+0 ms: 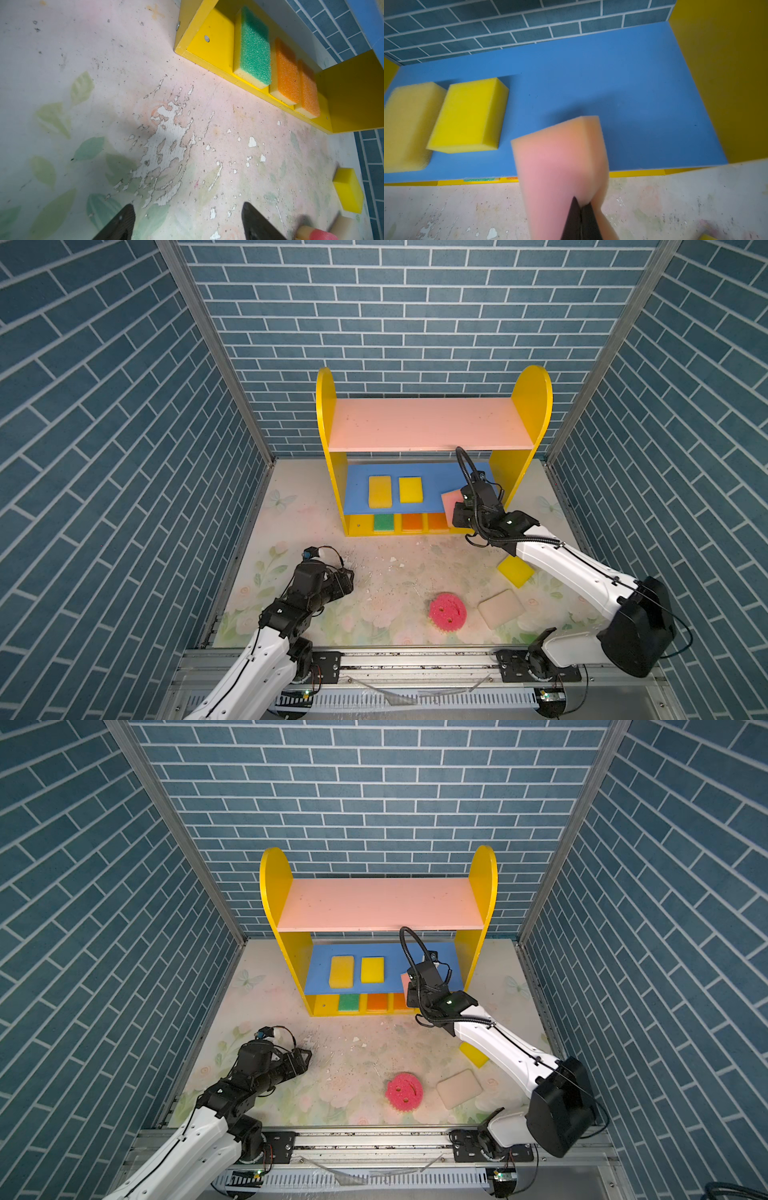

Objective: Place and organize the cleaning sponges onto the shelf
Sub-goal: 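Carry the pink sponge up onto the blue shelf beside the yellow sponges, then lower the pink sponge onto the blue shelf and open the right gripper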

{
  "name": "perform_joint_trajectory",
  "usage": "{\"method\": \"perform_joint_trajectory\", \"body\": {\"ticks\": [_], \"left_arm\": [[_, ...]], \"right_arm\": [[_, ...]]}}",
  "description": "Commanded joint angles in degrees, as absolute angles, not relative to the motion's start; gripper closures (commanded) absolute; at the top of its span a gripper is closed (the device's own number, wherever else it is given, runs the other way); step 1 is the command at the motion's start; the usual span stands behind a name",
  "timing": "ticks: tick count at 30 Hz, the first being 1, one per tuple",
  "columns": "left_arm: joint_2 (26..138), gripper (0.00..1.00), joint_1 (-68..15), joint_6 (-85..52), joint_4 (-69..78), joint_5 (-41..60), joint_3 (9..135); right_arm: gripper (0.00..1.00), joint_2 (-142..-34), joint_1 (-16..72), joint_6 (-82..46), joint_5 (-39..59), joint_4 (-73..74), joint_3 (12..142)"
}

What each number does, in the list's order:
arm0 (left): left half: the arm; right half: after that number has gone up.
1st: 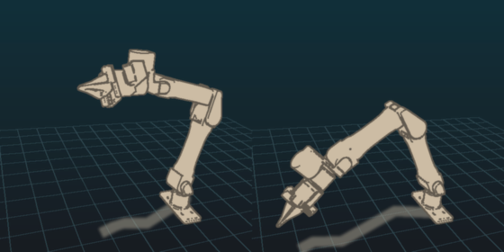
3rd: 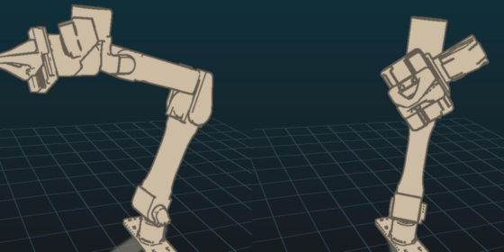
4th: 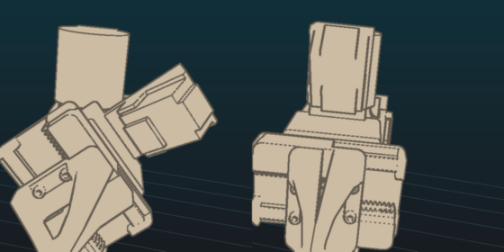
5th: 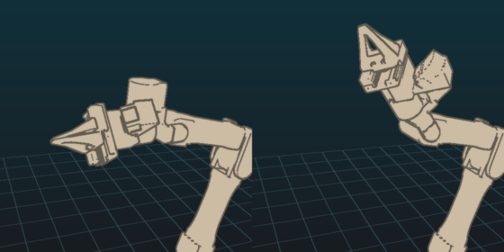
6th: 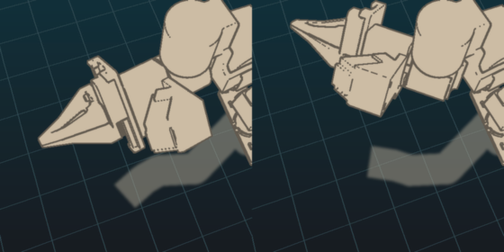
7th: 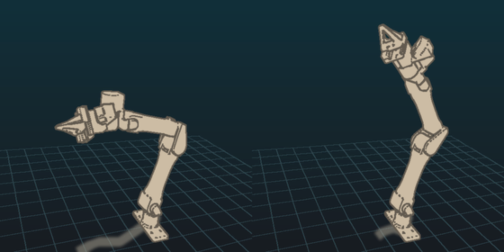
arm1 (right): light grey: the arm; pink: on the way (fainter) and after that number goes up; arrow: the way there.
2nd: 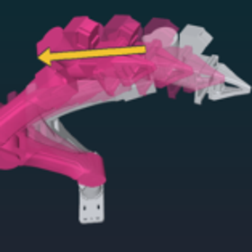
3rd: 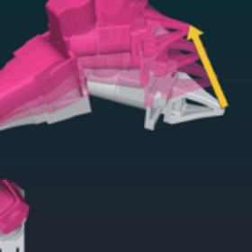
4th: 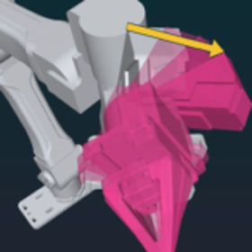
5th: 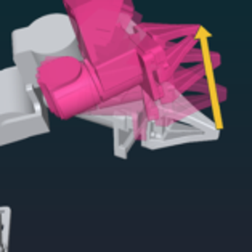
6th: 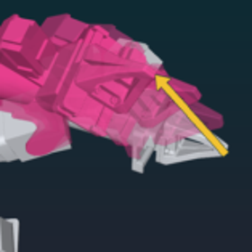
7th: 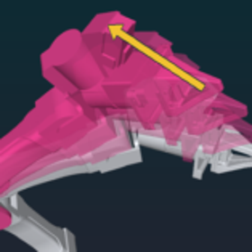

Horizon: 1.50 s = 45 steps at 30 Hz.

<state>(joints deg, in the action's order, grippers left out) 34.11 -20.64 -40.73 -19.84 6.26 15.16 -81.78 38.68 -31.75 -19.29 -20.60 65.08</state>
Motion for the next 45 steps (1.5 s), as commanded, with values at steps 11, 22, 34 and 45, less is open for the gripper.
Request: {"method": "perform_joint_trajectory", "body": {"ticks": [11, 22, 34, 45], "left_arm": [[34.22, 0.18, -20.37, -40.38, -21.36, 6.35, 16.03], [33.92, 0.18, -20.31, -40.51, -21.55, 6.77, 15.82], [31.74, 0.18, -20.32, -40.43, -23.65, 6.06, 15.68], [32.52, 0.18, -20.36, -40.28, -22.68, 6.46, 15.58]], "right_arm": [[1.0, -88.7, 35.35, -39.25, -20.89, -12.37, 71.06], [1.0, -94.24, 34.63, -41.11, -18.78, -10.9, 74.0], [1.0, -96.37, 34.63, -42.45, -19.08, -10.22, 75.15], [0.98, -96.93, 34.64, -45.24, -18.68, -9.19, 74.71]]}}
